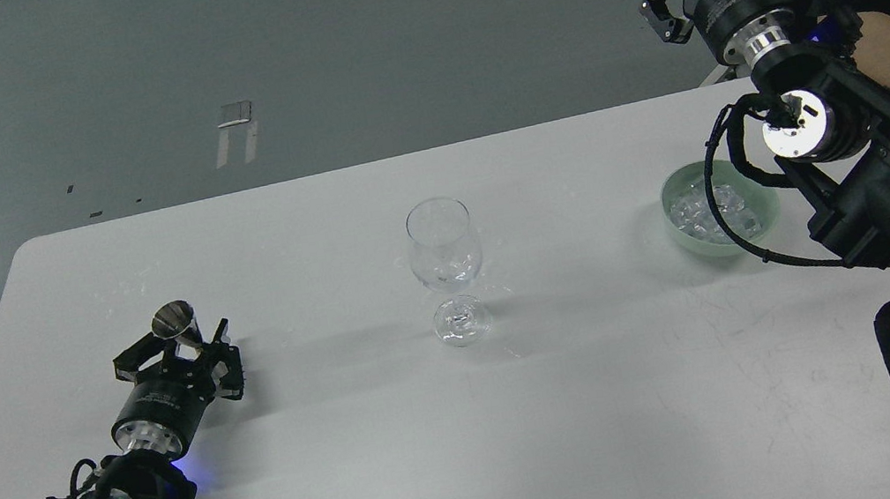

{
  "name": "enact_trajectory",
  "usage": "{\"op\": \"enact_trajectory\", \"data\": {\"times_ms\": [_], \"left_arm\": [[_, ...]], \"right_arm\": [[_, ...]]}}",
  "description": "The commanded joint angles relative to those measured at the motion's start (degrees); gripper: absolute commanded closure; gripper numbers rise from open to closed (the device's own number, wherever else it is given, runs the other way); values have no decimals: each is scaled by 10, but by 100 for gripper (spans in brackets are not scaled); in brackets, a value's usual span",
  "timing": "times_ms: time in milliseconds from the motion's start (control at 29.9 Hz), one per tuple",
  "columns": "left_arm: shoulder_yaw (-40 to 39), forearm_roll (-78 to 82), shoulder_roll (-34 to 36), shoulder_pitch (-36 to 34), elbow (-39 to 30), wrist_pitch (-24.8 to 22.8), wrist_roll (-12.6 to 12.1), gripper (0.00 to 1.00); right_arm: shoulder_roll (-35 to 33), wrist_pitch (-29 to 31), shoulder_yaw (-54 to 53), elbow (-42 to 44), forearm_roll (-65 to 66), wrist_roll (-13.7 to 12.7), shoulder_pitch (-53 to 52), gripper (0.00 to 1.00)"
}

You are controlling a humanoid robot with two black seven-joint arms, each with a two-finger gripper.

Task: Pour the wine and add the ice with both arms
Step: 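Close the left gripper around the metal jigger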

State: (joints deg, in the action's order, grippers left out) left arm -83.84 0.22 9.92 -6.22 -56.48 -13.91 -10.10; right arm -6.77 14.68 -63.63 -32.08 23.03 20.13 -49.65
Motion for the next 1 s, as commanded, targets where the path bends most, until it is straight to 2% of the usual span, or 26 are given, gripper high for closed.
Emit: {"op": "enact_trajectory", "data": {"times_ms": [0, 234, 568, 669, 969], "left_arm": [[0, 0, -1, -2, 6, -7, 0, 69], [-1, -1, -2, -12, 20, -12, 0, 77], [-3, -4, -2, -13, 20, -29, 0, 82], [-3, -4, -1, -13, 19, -30, -3, 87], [-3, -5, 1, -25, 6, -30, -4, 90]], "right_arm": [[-1, 0, 0, 0, 0, 0, 0, 0], [0, 0, 0, 0, 0, 0, 0, 0], [0, -1, 3, 0, 0, 0, 0, 0], [-1, -1, 9, 0, 0, 0, 0, 0], [-1, -1, 9, 0, 0, 0, -1, 0]]}}
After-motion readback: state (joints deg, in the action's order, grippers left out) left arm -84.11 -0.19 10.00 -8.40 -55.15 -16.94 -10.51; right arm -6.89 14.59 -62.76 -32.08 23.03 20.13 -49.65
